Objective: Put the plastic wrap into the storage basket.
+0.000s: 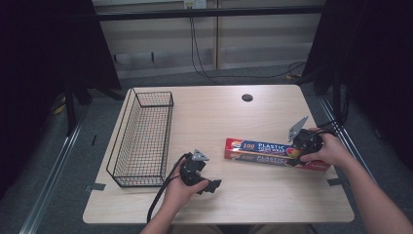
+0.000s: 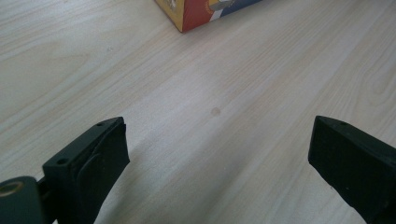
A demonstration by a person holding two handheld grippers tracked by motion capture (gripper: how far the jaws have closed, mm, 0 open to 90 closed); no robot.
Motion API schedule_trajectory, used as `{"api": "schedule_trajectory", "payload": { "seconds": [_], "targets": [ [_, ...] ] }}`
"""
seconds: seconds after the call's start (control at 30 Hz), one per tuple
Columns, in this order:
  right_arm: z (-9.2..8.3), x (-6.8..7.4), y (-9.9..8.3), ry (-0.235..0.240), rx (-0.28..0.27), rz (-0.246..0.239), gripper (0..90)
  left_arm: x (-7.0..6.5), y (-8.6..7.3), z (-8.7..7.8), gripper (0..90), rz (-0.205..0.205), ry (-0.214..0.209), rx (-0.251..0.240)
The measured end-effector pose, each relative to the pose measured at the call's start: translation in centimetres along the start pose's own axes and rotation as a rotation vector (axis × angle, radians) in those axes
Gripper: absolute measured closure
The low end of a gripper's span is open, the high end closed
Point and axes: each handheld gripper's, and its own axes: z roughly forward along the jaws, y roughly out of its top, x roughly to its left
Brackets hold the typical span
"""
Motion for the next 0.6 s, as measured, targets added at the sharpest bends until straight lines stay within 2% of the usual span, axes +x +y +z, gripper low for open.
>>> {"api": "schedule_trajectory", "payload": {
  "seconds": [0.13, 0.23, 0.33, 0.37, 0.43, 0.5, 0.6],
  "targets": [
    [0.1, -0.1, 0.1, -0.004, -0.002, -0.013, 35.1, 0.0, 0.0, -0.1, 4.8, -0.003, 0.002, -0.003],
    [-0.1, 0.1, 0.5, -0.003, 0.025, 0.002, 37.3, 0.1, 0.0, 0.0, 4.8, -0.002, 0.004, 0.005],
    [0.0, 0.4, 0.8, -0.005, 0.01, -0.006, 39.9, 0.0, 0.0, 0.0, 4.9, -0.006, 0.006, 0.007],
    [0.0, 0.6, 0.8, -0.002, 0.008, 0.019, 40.5, 0.0, 0.0, 0.0, 4.8, -0.011, 0.007, 0.004],
    [0.1, 0.8, 1.0, -0.001, -0.001, 0.033, 41.5, 0.1, 0.0, 0.0, 4.9, 0.001, 0.008, 0.011],
    [0.2, 1.1, 1.3, -0.009, -0.003, 0.06, 42.3, 0.1, 0.0, 0.0, 4.9, -0.009, 0.008, -0.001],
    [0.3, 1.6, 1.8, -0.008, -0.019, 0.057, 42.9, 0.1, 0.1, 0.0, 4.9, -0.005, 0.01, 0.01]
  ]
}}
